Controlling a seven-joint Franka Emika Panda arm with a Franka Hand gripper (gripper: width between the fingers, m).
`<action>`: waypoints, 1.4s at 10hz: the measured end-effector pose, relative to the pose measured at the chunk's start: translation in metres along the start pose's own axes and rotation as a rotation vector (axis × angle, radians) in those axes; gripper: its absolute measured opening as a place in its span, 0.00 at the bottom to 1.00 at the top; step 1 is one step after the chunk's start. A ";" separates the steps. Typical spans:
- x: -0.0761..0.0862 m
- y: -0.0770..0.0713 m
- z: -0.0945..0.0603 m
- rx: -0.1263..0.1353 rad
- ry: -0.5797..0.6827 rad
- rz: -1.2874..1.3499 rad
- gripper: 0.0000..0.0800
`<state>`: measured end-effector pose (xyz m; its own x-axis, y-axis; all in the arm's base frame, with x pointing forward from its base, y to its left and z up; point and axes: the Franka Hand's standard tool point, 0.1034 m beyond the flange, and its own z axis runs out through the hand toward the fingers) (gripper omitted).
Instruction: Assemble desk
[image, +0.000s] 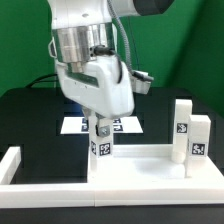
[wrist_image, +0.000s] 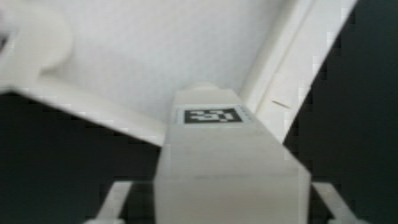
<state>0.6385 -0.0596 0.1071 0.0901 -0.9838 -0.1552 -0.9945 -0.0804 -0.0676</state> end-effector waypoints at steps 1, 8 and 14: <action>0.001 0.000 0.001 0.006 -0.008 0.115 0.36; 0.001 -0.001 -0.001 0.007 0.015 0.439 0.38; -0.013 -0.006 -0.034 0.052 -0.010 0.391 0.79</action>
Offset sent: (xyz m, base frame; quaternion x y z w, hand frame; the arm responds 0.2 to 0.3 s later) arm 0.0060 0.0051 -0.0017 -0.0024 0.0002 0.1758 0.9844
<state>0.6418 -0.0515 0.1434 -0.2940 -0.9369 -0.1891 -0.9499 0.3084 -0.0511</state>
